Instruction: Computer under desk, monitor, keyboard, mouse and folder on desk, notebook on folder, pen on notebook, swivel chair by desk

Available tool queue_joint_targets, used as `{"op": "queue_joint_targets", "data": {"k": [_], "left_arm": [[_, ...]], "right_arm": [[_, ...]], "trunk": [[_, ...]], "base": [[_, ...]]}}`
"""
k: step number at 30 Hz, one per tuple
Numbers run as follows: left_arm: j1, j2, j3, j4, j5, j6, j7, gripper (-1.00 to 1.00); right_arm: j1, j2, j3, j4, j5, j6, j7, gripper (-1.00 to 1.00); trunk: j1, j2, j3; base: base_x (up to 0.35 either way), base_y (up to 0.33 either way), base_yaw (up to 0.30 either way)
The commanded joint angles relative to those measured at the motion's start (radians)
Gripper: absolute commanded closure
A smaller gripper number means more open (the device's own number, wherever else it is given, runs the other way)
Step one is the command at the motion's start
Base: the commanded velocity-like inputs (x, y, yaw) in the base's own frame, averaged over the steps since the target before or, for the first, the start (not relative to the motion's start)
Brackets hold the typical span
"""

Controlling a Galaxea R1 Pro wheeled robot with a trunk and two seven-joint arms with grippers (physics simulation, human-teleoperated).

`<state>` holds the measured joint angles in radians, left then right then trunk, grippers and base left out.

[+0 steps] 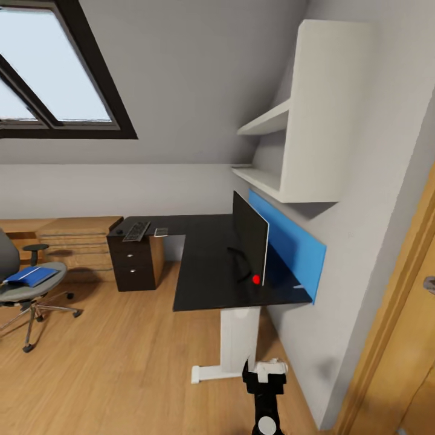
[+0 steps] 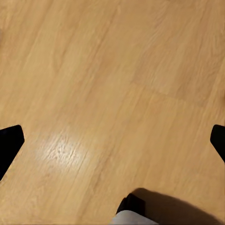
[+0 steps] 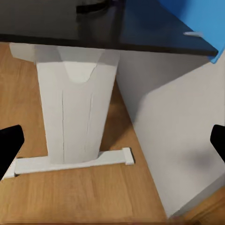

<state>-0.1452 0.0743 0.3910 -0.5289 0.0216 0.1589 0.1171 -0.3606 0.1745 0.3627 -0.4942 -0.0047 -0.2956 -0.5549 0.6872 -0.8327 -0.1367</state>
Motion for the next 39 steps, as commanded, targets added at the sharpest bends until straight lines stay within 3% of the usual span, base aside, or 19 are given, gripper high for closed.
{"op": "queue_joint_targets", "data": {"k": [1, 8, 10, 17, 26, 30, 35, 39], "left_arm": [[-0.001, 0.012, 0.0, 0.036, 0.003, -0.03, 0.001, -1.0], [-0.001, 0.027, -0.001, 0.181, 0.003, -0.271, 0.001, -1.0], [-0.001, 0.025, -0.001, 0.206, 0.002, -0.312, 0.001, -1.0], [-0.001, 0.012, -0.002, 0.231, 0.003, -0.344, 0.002, -1.0], [-0.001, -0.017, -0.005, 0.249, 0.001, -0.354, -0.015, -1.0], [-0.001, -0.02, -0.007, 0.25, -0.001, -0.36, -0.036, -1.0], [-0.001, -0.022, -0.059, 0.25, -0.001, -0.398, -0.038, -1.0], [-0.001, -0.022, -0.078, 0.25, 0.0, -0.427, -0.037, -1.0]], "right_arm": [[-0.001, 0.0, 0.003, 0.051, 0.0, -0.049, -0.007, -1.0], [-0.001, 0.0, -0.005, 0.249, -0.001, -0.255, -0.007, -1.0], [-0.001, 0.0, -0.009, 0.291, -0.001, -0.303, -0.007, -1.0], [-0.001, 0.0, -0.018, 0.335, -0.001, -0.355, -0.006, -1.0], [-0.001, 0.0, -0.016, 0.345, -0.001, -0.362, 0.009, -1.0], [-0.001, 0.0, -0.017, 0.347, 0.0, -0.362, 0.093, -1.0], [-0.001, 0.0, -0.016, 0.348, 0.0, -0.362, 0.121, -1.0], [-0.001, 0.0, -0.016, 0.348, 0.001, -0.362, 0.123, -1.0]], "trunk": [[0.0, -0.001, -0.001], [0.0, -0.001, -0.002], [0.0, -0.001, -0.002], [0.0, -0.001, -0.004], [0.0, -0.001, -0.004], [0.0, -0.001, -0.004], [0.0, -0.001, -0.004], [0.0, -0.001, -0.004]], "base": [[0.147, 0.313, 0.091], [0.202, 0.289, 0.195], [0.243, 0.265, 0.249], [0.253, 0.258, 0.164], [0.244, 0.259, 0.013], [0.193, 0.296, 0.0], [0.187, 0.3, 0.0], [0.187, 0.3, 0.0]]}}
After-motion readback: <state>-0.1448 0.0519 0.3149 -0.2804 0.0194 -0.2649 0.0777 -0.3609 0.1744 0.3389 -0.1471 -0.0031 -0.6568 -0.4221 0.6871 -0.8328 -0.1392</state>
